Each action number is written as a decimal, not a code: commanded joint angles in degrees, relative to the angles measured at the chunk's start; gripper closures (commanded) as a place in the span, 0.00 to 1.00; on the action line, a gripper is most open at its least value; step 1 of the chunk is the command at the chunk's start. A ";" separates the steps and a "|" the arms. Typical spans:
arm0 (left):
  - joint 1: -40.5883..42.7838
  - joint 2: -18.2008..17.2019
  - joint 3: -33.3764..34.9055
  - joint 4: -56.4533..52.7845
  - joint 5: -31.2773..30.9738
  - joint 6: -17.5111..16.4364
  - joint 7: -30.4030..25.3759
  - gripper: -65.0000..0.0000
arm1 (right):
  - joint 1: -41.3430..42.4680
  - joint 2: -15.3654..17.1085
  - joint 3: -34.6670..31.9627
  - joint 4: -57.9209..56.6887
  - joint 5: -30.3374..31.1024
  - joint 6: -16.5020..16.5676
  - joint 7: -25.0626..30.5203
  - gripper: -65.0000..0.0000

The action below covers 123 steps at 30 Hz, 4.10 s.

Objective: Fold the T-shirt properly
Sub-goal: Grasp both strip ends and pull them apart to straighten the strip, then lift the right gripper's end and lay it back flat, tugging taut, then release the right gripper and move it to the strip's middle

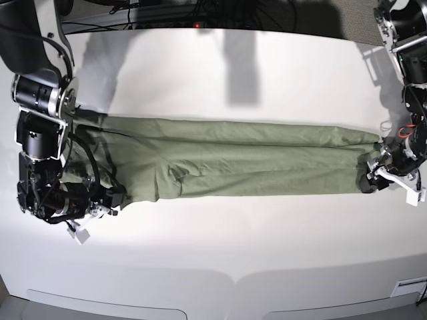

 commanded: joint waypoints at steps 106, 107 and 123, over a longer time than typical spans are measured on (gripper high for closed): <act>-1.40 -0.98 -0.26 0.83 -0.28 -0.44 -5.09 0.31 | -13.25 13.68 5.77 31.01 -3.17 -2.69 6.05 0.68; -1.44 -1.01 -0.26 0.83 0.94 -0.44 -5.38 0.31 | -12.02 14.12 6.27 31.01 -1.18 -2.62 6.27 0.68; -1.62 -0.96 -0.24 9.70 -7.48 -11.14 -1.44 0.31 | -7.34 6.29 8.48 31.01 3.37 0.49 10.45 0.68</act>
